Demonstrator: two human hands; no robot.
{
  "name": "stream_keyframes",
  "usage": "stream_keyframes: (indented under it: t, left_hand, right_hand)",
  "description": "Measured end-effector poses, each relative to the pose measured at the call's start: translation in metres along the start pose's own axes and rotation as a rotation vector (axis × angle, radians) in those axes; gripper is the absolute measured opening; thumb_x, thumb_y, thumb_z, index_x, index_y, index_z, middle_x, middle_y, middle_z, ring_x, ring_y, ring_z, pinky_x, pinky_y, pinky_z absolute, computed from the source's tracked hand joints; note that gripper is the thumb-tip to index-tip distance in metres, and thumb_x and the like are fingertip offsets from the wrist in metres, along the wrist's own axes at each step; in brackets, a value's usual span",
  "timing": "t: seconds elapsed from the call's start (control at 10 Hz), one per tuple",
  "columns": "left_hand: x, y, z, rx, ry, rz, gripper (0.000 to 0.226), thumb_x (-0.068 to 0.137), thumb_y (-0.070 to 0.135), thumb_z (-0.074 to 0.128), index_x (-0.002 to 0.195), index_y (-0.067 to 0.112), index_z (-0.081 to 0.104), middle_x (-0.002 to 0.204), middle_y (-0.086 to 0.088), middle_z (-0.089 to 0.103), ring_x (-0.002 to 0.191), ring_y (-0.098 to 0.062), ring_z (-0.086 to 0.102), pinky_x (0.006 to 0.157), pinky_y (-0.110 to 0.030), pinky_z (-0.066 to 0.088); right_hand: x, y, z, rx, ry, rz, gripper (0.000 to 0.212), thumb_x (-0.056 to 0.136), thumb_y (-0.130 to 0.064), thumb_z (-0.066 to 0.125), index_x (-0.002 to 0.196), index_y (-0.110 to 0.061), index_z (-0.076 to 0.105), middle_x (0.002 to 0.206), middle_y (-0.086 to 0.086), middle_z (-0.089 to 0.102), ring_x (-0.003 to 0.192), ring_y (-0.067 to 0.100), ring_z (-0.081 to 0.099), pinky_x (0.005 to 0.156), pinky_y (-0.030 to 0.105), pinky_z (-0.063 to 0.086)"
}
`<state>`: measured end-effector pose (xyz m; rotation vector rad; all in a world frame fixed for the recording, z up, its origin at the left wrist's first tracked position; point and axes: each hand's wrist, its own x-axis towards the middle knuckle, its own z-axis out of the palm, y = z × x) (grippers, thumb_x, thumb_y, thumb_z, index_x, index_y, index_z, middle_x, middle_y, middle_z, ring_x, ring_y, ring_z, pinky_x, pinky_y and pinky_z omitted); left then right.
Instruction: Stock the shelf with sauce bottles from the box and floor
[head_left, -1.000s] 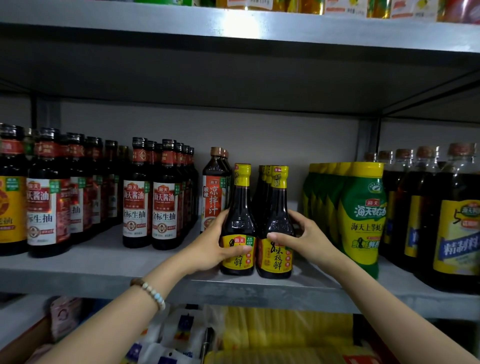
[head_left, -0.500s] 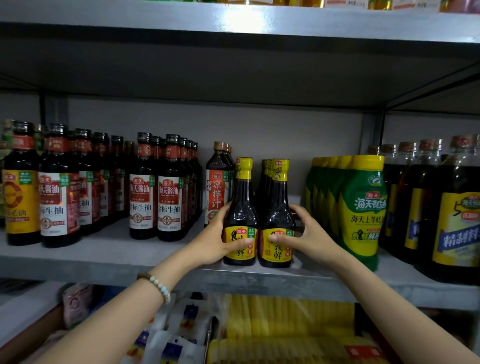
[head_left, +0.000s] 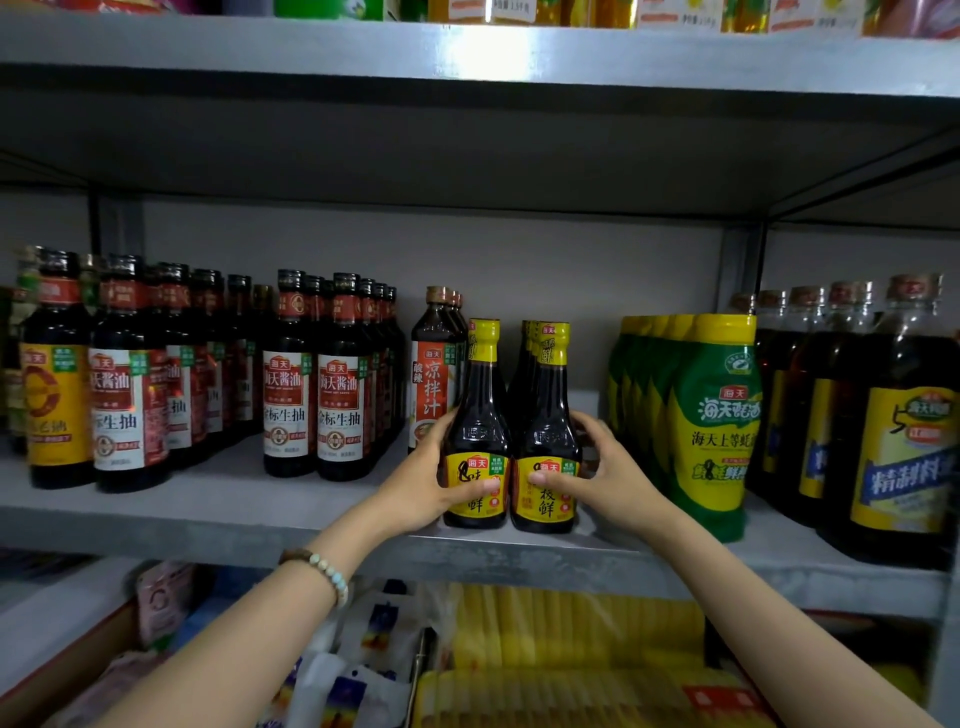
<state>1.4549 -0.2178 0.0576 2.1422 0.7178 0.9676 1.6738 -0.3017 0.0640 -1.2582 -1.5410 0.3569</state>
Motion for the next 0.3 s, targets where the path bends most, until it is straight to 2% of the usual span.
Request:
stream_keyframes:
  t: [0.1, 0.2, 0.3]
  left_hand:
    - [-0.003, 0.004, 0.001, 0.077, 0.049, -0.01, 0.111, 0.056, 0.062, 0.074, 0.145, 0.036, 0.013, 0.14, 0.011, 0.043, 0.123, -0.007, 0.047, 0.096, -0.019, 0.04]
    - [-0.007, 0.01, 0.001, 0.197, 0.113, -0.012, 0.115, 0.059, 0.065, 0.073, 0.147, 0.034, 0.005, 0.153, 0.005, 0.026, 0.136, -0.013, 0.033, 0.111, -0.035, 0.033]
    - [-0.024, 0.019, 0.0, 0.349, 0.152, 0.017, 0.113, 0.064, 0.07, 0.065, 0.148, 0.033, -0.001, 0.157, 0.004, 0.015, 0.142, -0.015, 0.021, 0.114, -0.037, 0.026]
  right_hand:
    - [-0.002, 0.0, 0.001, -0.051, 0.008, -0.012, 0.096, 0.054, -0.054, 0.078, 0.137, -0.034, 0.034, 0.13, -0.012, 0.038, 0.121, 0.011, 0.045, 0.085, 0.02, 0.051]
    - [-0.006, -0.006, 0.0, -0.135, 0.021, -0.021, 0.099, 0.055, -0.059, 0.074, 0.14, -0.03, 0.032, 0.131, -0.011, 0.039, 0.124, 0.012, 0.044, 0.1, 0.036, 0.047]
    - [-0.018, -0.019, 0.0, -0.226, 0.086, -0.077, 0.093, 0.064, -0.058, 0.069, 0.143, -0.028, 0.029, 0.138, -0.009, 0.038, 0.126, 0.006, 0.038, 0.104, 0.03, 0.038]
